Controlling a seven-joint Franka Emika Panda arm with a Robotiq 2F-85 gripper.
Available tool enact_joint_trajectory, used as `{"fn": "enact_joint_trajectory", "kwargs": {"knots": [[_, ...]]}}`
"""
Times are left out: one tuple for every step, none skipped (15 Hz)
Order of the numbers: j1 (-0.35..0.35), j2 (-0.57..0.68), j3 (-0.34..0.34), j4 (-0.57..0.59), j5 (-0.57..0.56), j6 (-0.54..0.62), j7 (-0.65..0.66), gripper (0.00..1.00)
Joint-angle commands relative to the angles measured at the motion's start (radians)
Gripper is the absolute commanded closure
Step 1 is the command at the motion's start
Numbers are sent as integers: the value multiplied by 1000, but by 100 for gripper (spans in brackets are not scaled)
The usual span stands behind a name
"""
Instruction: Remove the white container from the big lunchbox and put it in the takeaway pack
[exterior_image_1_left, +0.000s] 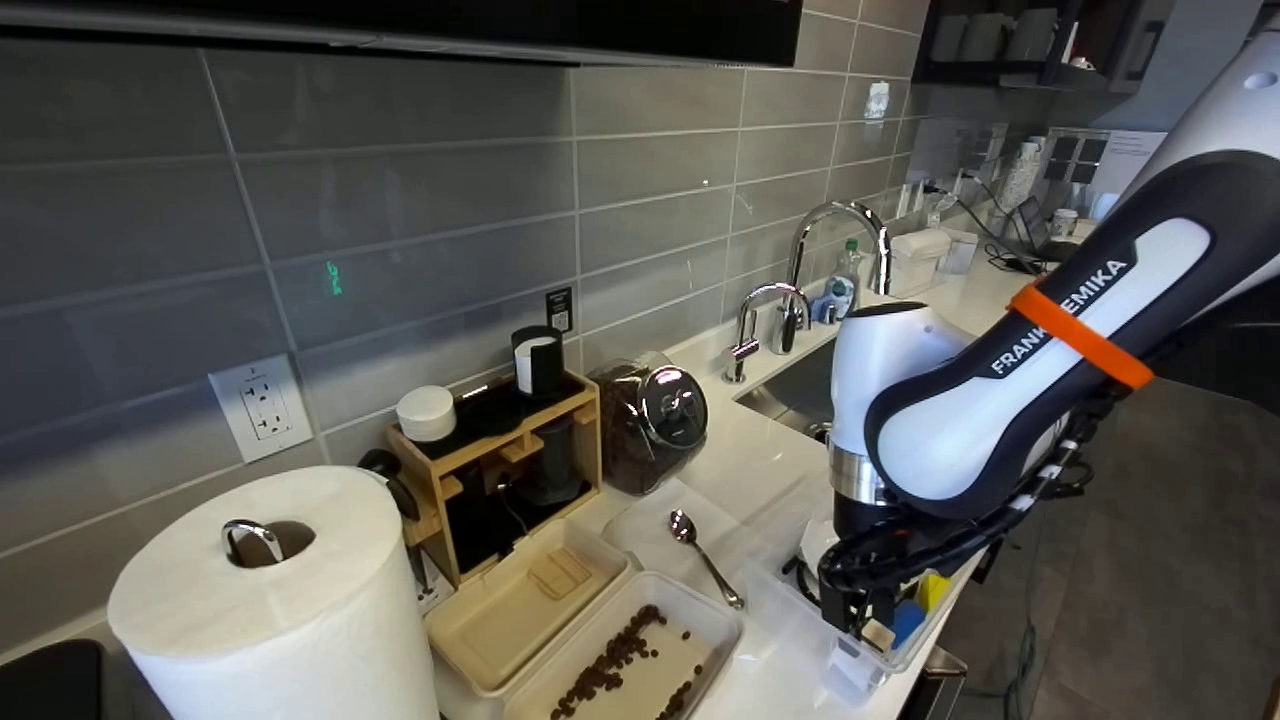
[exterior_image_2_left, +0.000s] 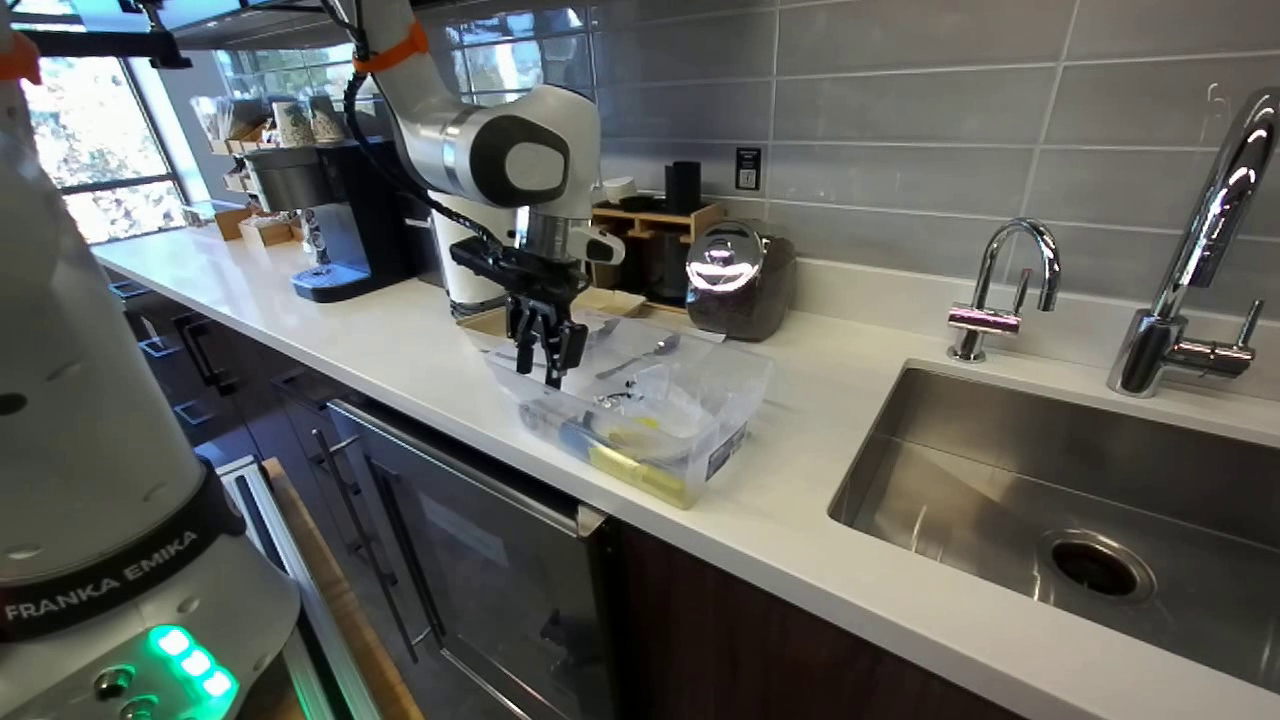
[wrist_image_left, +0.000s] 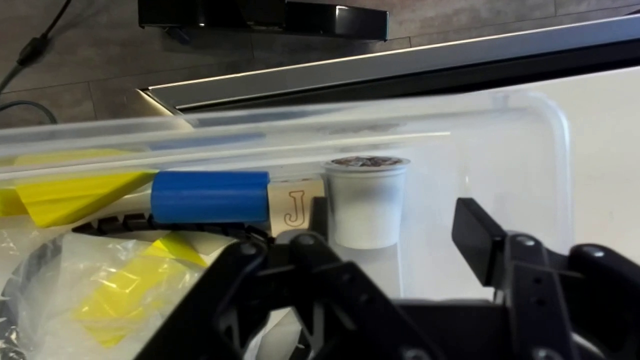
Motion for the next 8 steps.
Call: {"fn": "enact_joint_trajectory", "kwargs": {"knots": [[0, 30, 14, -2, 48, 66, -29, 35], [0, 31, 15, -2, 53, 74, -31, 37], [-2, 35, 17, -1, 63, 77, -38, 39], [-3, 38, 19, -1, 70, 86, -41, 42], [-6, 41, 21, -1, 83, 90, -51, 39], [-7, 42, 22, -1, 91, 95, -56, 39], [-10, 44, 22, -1, 101, 98, -62, 40], [-13, 45, 24, -1, 115, 99, -72, 40]]}}
